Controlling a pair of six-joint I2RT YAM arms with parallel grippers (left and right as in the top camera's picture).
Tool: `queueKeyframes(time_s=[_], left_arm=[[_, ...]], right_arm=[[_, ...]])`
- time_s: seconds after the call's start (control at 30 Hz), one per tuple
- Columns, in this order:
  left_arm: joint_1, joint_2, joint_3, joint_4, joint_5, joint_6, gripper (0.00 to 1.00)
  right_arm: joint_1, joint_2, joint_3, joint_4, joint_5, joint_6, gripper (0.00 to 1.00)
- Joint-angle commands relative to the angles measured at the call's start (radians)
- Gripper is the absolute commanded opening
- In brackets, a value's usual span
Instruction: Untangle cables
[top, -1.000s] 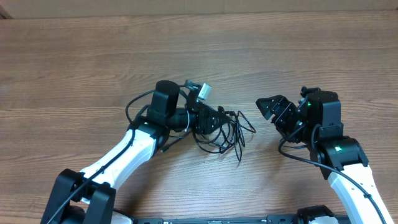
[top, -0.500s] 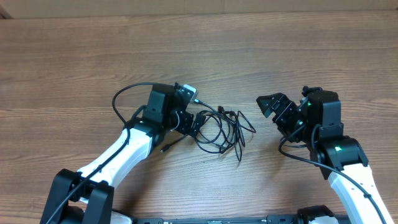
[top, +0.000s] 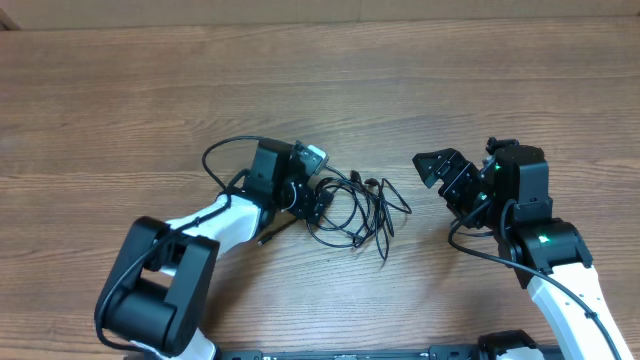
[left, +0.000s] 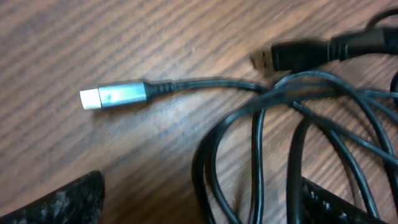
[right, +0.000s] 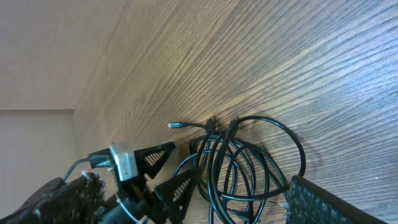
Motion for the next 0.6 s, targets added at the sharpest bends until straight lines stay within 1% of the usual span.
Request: queueKeyframes(time_s=[0.0, 0.03, 0.1, 0.13, 0.17, 0.2, 0.23, 0.27, 0.33, 0.4, 0.47, 0.5, 0.57], left_arm=[[-0.006, 0.047, 0.002, 0.023, 0.031, 0.021, 0.91], [-0.006, 0.046, 0.002, 0.024, 0.072, 0.019, 0.90], [-0.005, 0.039, 0.005, 0.045, 0.177, 0.016, 0.95], [-0.003, 0.029, 0.010, 0.053, 0.225, 0.009, 0.95], [0.005, -0.005, 0.024, 0.061, 0.310, -0.011, 0.96], [0.010, -0.036, 0.031, 0.071, 0.341, -0.025, 0.96], [0.014, -0.067, 0.034, 0.075, 0.340, -0.028, 0.97], [0.021, -0.116, 0.034, 0.074, 0.301, -0.030, 1.00], [0.036, -0.182, 0.034, 0.068, 0.214, -0.049, 1.00], [0.048, -0.217, 0.034, 0.068, 0.161, -0.079, 1.00], [0.068, -0.239, 0.034, 0.067, 0.065, -0.139, 1.00], [0.073, -0.238, 0.034, 0.063, 0.029, -0.150, 1.00], [0.074, -0.226, 0.034, 0.000, -0.111, -0.146, 1.00]], right_arm=[[0.005, -0.001, -0.005, 0.007, 0.007, 0.003, 0.94], [0.005, -0.001, -0.005, 0.009, 0.007, 0.003, 0.94], [0.005, -0.001, -0.005, 0.010, 0.007, 0.003, 0.94], [0.005, -0.001, -0.005, 0.010, 0.007, 0.003, 0.94], [0.005, -0.001, -0.005, 0.010, 0.007, 0.003, 0.94], [0.005, -0.001, -0.005, 0.010, 0.007, 0.003, 0.94], [0.005, -0.001, -0.005, 0.010, 0.007, 0.003, 0.94], [0.005, -0.001, -0.005, 0.010, 0.007, 0.003, 0.94], [0.005, -0.001, -0.005, 0.010, 0.007, 0.003, 0.94], [0.005, -0.001, -0.005, 0.010, 0.007, 0.003, 0.94], [0.005, -0.001, -0.005, 0.010, 0.007, 0.003, 0.94], [0.005, -0.001, -0.005, 0.010, 0.007, 0.003, 0.94], [0.005, -0.001, -0.005, 0.010, 0.007, 0.003, 0.94]])
